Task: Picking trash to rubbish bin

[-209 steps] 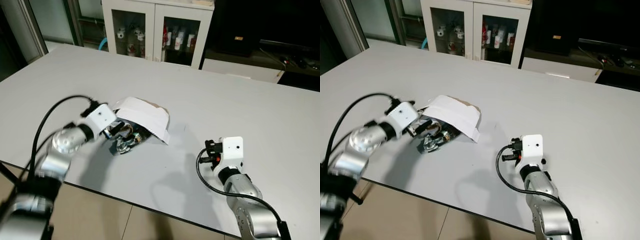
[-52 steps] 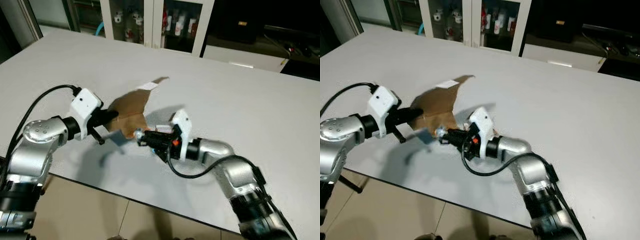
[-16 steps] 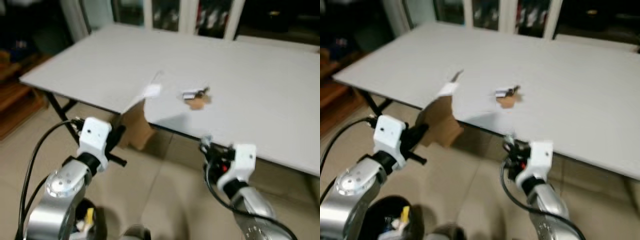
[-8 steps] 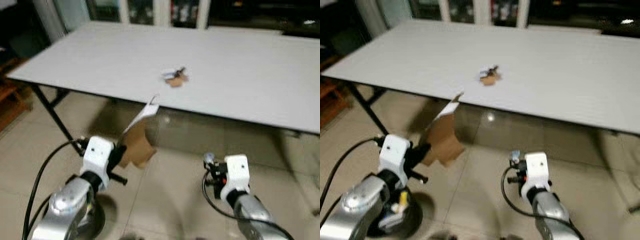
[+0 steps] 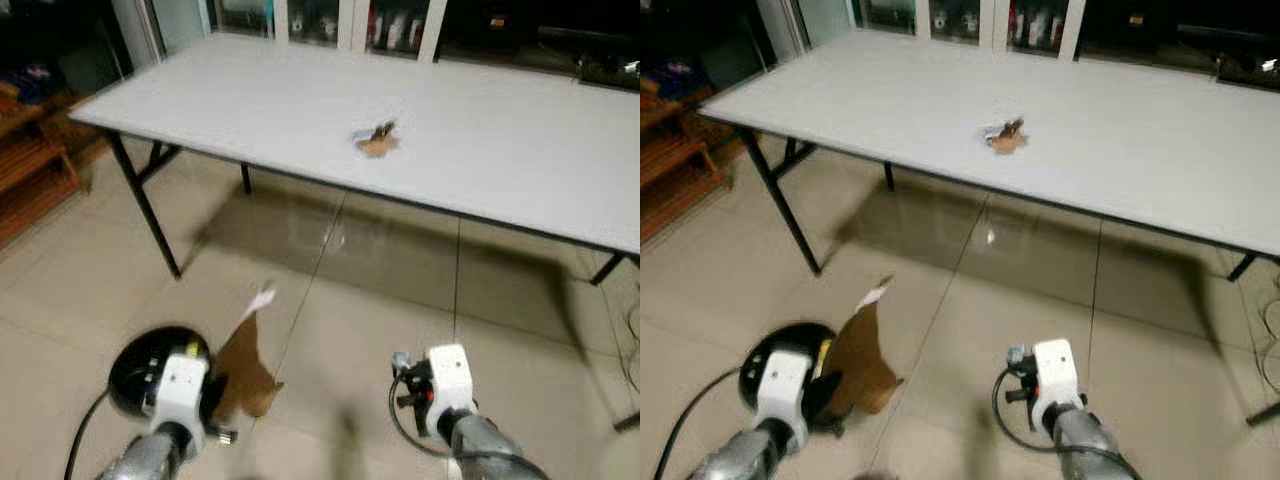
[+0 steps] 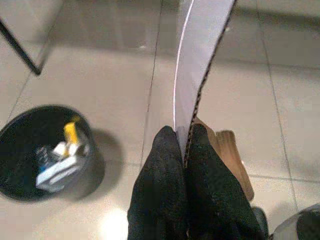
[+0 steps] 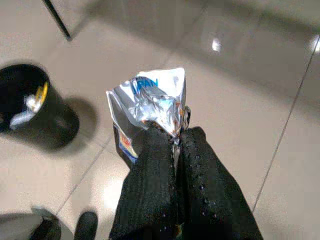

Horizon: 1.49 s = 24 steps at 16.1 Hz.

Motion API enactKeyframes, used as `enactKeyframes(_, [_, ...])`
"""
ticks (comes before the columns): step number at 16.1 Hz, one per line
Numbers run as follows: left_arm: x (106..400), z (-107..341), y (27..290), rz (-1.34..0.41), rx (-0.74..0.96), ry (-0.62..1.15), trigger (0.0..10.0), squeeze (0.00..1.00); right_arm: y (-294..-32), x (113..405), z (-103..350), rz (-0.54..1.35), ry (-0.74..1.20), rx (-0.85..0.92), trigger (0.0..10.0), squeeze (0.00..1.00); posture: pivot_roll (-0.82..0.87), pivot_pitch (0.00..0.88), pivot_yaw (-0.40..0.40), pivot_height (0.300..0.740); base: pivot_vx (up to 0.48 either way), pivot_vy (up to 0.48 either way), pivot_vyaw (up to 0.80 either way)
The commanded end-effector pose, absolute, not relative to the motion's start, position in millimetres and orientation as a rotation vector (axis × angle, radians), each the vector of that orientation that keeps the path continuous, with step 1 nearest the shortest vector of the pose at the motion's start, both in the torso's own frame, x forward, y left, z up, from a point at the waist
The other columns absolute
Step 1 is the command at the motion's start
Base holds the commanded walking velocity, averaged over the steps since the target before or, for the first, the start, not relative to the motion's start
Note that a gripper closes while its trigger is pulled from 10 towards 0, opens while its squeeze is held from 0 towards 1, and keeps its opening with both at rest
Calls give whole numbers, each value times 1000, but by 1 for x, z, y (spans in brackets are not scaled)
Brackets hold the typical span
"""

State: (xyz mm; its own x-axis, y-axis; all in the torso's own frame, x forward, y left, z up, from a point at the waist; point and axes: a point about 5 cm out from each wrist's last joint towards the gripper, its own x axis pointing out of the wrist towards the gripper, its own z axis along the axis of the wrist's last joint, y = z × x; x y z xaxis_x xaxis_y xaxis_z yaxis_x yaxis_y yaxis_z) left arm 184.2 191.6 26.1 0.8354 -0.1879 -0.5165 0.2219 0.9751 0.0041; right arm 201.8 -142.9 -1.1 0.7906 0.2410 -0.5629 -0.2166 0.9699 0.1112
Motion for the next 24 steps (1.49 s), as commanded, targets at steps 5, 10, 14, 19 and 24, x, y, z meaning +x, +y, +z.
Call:
enactKeyframes(5, [201,34,189,-204,130,437,10000,0,-132,219,2,312,561,99,10000,0,25,77,-29,740,0,0,800])
enactKeyframes(10, [207,34,185,-230,157,409,10000,0,-127,219,-7,325,577,115,10000,0,23,83,-19,740,0,0,800])
enactKeyframes(14, [207,34,185,-238,157,398,10000,0,-119,223,-8,372,568,108,10000,0,36,83,-25,740,236,0,800])
enactKeyframes(19, [205,34,186,-237,160,401,10000,0,-119,229,-7,355,541,98,10000,0,47,82,-34,740,358,0,480])
enactKeyframes(24, [207,36,189,-234,166,396,10000,0,-120,234,-7,348,532,85,10000,0,53,83,-41,740,379,0,0])
